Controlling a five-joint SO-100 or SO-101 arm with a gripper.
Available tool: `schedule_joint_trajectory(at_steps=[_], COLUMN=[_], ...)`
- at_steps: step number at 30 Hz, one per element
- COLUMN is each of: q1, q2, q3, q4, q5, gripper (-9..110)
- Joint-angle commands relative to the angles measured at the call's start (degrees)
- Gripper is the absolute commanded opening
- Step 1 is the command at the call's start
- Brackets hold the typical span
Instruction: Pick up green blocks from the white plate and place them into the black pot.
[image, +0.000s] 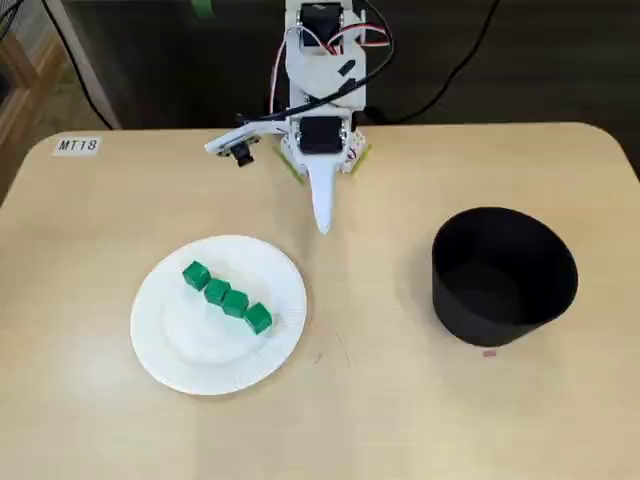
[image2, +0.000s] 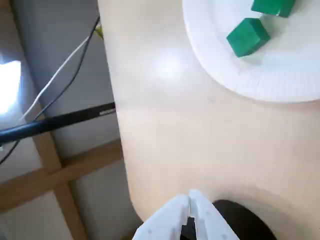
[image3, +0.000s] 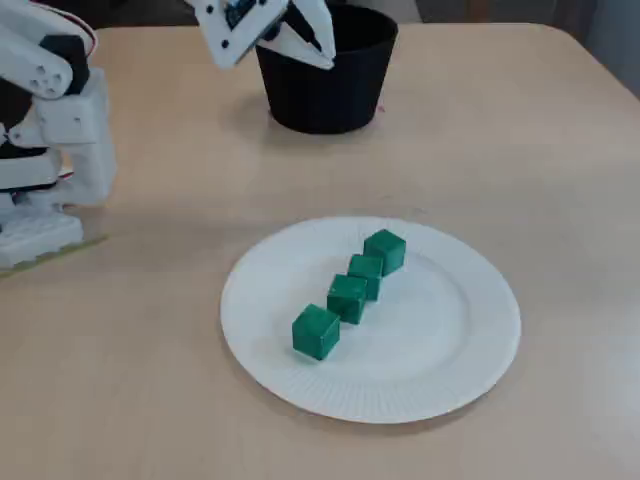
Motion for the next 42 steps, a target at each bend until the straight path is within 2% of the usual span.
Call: schedule_joint_trajectory(at_steps=[1,7,12,25,29,32,42], q1=[1.1,5.0,14.9,31.0,31.8,31.9,31.4], q2=[-3.7,-12.5,-15.7,-41.8,-45.7,-46.8,-54.1], q3=[-6.5,-12.1,-12.9,-31.6,-33.3,-33.3,-33.5], q4=[3.4,11.0,15.8,26.2,27.2,27.2,21.4], q5=[0.1,3.3,7.0,-4.6,-8.3,-9.5,-11.8], gripper=[-2,-2,-2,-2,19,29,34])
